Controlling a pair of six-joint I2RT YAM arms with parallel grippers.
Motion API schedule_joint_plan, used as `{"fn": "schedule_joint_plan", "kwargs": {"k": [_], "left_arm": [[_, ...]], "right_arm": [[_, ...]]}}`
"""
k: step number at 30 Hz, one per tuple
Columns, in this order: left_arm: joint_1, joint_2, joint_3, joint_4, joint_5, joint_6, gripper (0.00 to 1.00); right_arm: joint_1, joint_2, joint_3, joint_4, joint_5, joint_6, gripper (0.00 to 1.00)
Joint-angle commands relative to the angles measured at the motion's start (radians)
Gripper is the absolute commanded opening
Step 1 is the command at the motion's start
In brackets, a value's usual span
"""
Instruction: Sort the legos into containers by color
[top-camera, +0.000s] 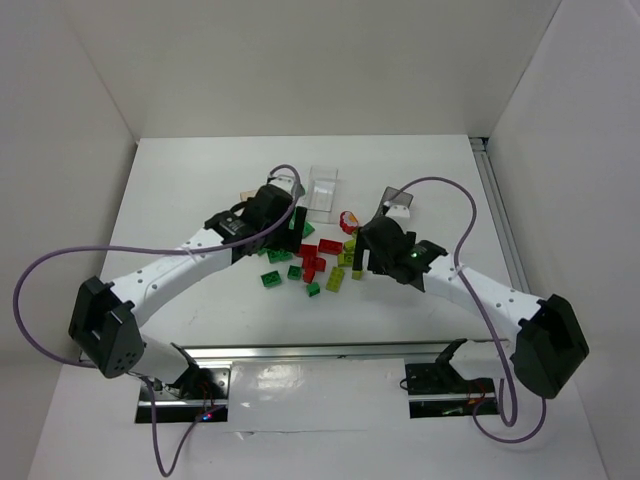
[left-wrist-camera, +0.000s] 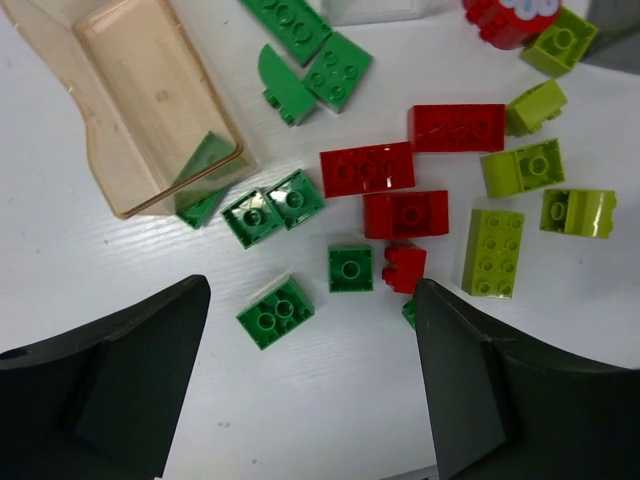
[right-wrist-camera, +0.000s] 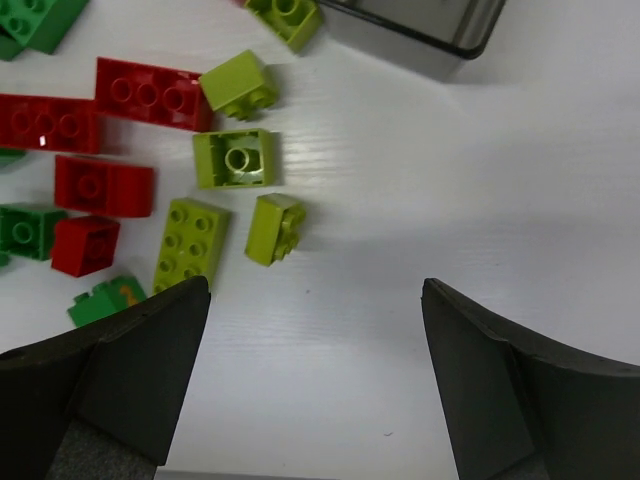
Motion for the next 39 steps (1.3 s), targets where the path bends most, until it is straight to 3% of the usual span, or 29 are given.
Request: {"fn": "schedule_joint_plan", "kwargs": {"k": [1, 6, 14, 20, 28, 33, 39], "left_arm": [[0.032, -0.018, 0.007, -0.073, -0.109, -0.070, 0.92], [0.092, -0.050, -0.047, -0.020, -0.004, -0.106, 0.92], [0.150, -0.105, -0.109, 0.047, 0.094, -0.121, 0.92], [0.150, -0.105, -0.127, 0.056, 0.113, -0.121, 0.92], [0.160, -0.124, -0.148, 0.077, 0.147, -0.103, 0.92], [0.160, -0.113, -0.139, 0.077, 0.156, -0.093, 0.93], [0.160, -0.093, -0.128, 0.077, 0.200, -0.075, 0.96]], "right_arm": [[0.009, -0.045, -0.052, 0.134, -0.094, 0.025, 0.93], [0.009, 0.035, -0.054, 0.159, -0.141, 0.036, 0.92], [0.009, 0.182, -0.031, 0.202, -0.080, 0.046, 0.74], [0.009, 0.251, -0.012, 0.213, -0.071, 0.047, 0.70], [0.009, 0.283, 0.008, 0.242, -0.049, 0.047, 0.40], [0.009, 0.224, 0.066, 0.130, -0.003, 0.036, 0.06], [-0.017, 0.075, 0.167, 0.019, 0.090, 0.005, 0.03]]}}
